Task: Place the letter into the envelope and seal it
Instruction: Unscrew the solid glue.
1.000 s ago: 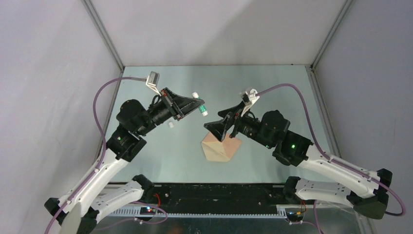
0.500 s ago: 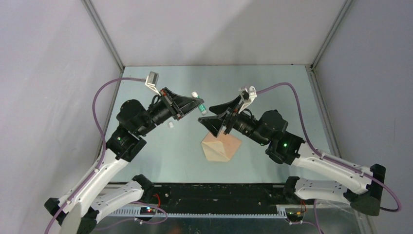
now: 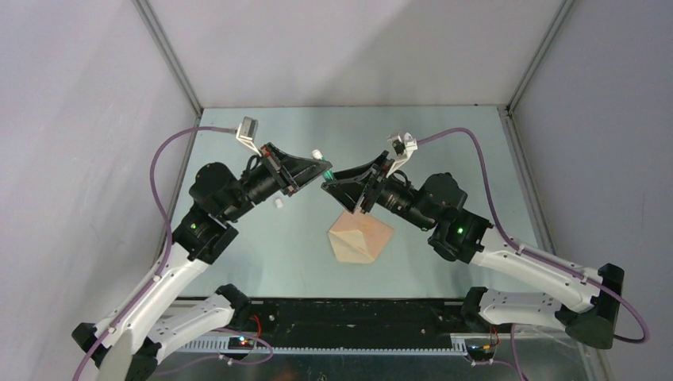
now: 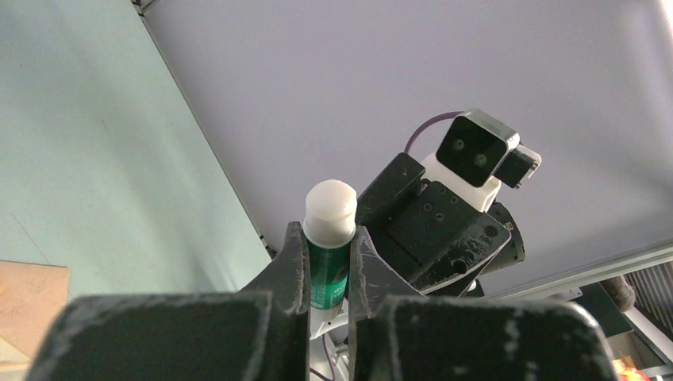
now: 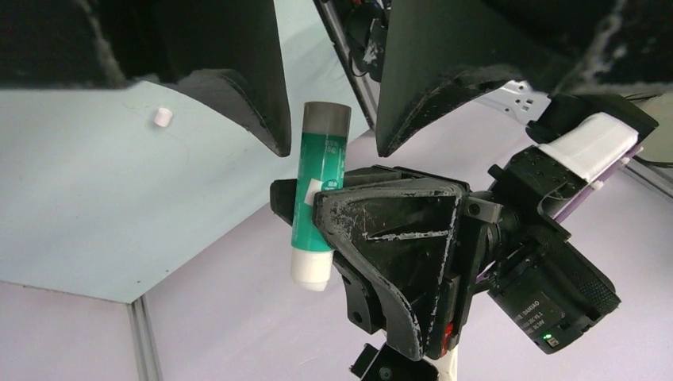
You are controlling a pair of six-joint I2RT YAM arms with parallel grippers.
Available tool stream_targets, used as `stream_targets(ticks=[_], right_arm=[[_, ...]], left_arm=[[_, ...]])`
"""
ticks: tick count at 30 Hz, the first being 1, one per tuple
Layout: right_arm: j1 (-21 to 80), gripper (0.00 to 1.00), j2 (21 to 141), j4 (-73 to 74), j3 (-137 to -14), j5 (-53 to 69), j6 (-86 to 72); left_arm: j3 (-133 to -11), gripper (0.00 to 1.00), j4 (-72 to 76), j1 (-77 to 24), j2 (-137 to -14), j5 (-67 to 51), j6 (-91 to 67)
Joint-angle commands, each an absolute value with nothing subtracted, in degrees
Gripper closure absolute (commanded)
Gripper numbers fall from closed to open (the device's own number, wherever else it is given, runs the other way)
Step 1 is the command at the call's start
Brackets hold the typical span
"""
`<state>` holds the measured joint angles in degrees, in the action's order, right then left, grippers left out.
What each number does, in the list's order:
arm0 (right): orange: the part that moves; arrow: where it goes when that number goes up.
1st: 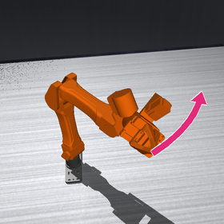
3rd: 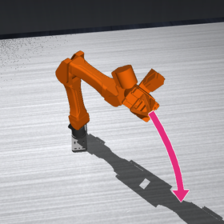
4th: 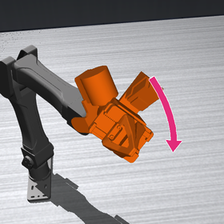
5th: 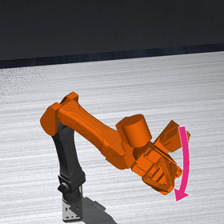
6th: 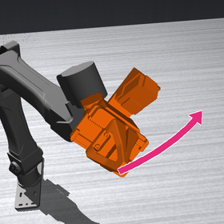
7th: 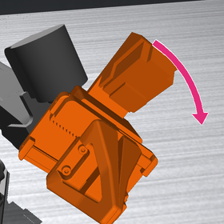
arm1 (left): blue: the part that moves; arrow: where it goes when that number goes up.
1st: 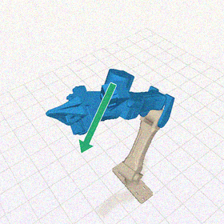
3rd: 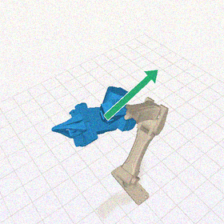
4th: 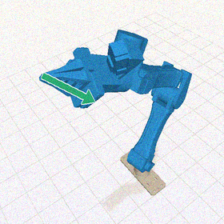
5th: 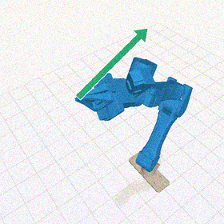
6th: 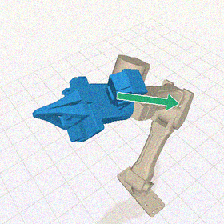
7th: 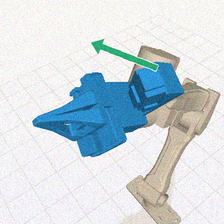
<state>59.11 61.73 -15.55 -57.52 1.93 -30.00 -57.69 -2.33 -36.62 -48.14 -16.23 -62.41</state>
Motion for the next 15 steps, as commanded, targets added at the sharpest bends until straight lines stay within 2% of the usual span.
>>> stream_targets(ticks=[1, 4, 6, 10, 11, 15], right_arm=[[58.6, 0.58, 62.5, -17.7, -60.7, 3.4, -31.6], [58.1, 0.69, 63.3, -17.7, -61.4, 4.6, -32.4], [57.9, 0.8, 63.6, -17.6, -61.4, 5.1, -32.9], [57.8, 0.89, 63.6, -17.4, -61.5, 4.7, -33.2], [57.8, 0.97, 63.5, -17.4, -61.5, 4.6, -33.2], [57.5, 1.0, 63.0, -16.3, -61.4, 3.6, -33.3]], left_arm=[[-57.4, 1.0, -2.3, -36.8, -47.0, -16.0, -60.8], [-57.5, 1.0, -2.5, -36.8, -47.2, -16.1, -60.6], [-57.5, 1.0, -2.6, -36.8, -47.1, -16.1, -60.6], [-57.5, 1.0, -2.7, -36.8, -47.1, -16.3, -60.6], [-57.6, 1.0, -2.7, -36.8, -47.1, -16.3, -60.6], [-57.8, 1.0, -2.5, -36.8, -47.0, -16.6, -60.5]])
